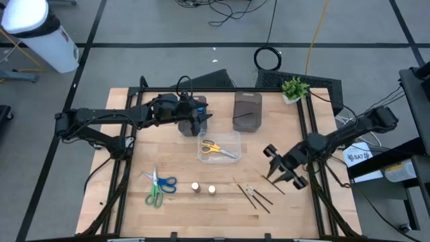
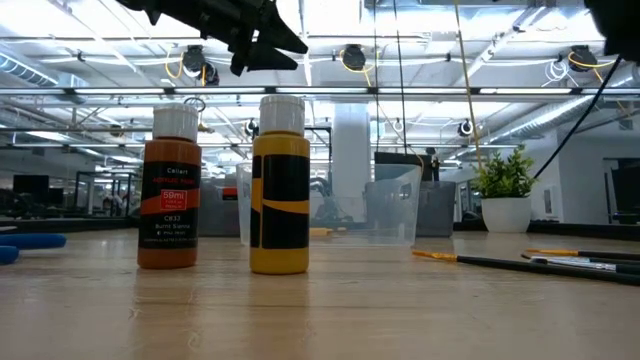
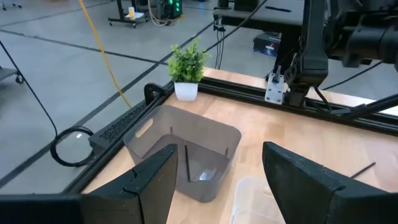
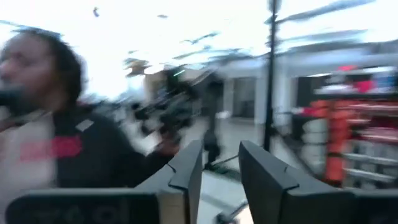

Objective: Pick & Place Paint Supplies
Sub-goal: Put the right black and gold brush into the right black bin

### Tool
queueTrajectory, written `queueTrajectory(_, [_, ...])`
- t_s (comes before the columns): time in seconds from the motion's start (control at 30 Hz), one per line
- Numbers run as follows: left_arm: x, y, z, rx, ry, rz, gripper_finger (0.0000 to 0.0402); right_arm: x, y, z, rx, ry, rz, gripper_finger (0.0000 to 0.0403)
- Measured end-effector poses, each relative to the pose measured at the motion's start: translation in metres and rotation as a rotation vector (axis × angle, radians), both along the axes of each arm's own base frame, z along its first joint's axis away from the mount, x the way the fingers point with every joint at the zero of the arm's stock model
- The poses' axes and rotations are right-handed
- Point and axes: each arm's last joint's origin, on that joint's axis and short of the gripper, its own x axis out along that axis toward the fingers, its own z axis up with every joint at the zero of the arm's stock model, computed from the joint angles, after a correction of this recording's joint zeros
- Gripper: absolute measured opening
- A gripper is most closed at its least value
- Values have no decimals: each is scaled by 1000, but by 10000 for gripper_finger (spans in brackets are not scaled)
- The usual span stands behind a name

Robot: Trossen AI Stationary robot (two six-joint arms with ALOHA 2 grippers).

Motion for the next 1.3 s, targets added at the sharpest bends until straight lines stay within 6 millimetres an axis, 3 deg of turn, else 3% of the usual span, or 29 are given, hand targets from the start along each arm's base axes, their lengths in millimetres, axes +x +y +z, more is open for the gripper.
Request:
queueTrajectory(0.13, [0,0,0,5,3,-1,244,4,16,11,-14,134,-99,139])
queueTrajectory(0.33, [-1,0,-3,5,38,-3,244,18,47,27,-184,657,-405,216])
queueTrajectory(0.47, [-1,0,-4,5,44,-2,244,25,58,11,-220,998,-550,238])
queueTrajectory(0.67, [-1,0,-4,-2,41,0,244,22,59,-39,-258,1406,-644,225])
queueTrajectory(0.93, [-1,0,-3,0,29,1,244,26,55,-94,-217,1488,-725,198])
queueTrajectory(1.3, [-1,0,-2,8,29,-1,244,31,33,-122,-233,1564,-811,169])
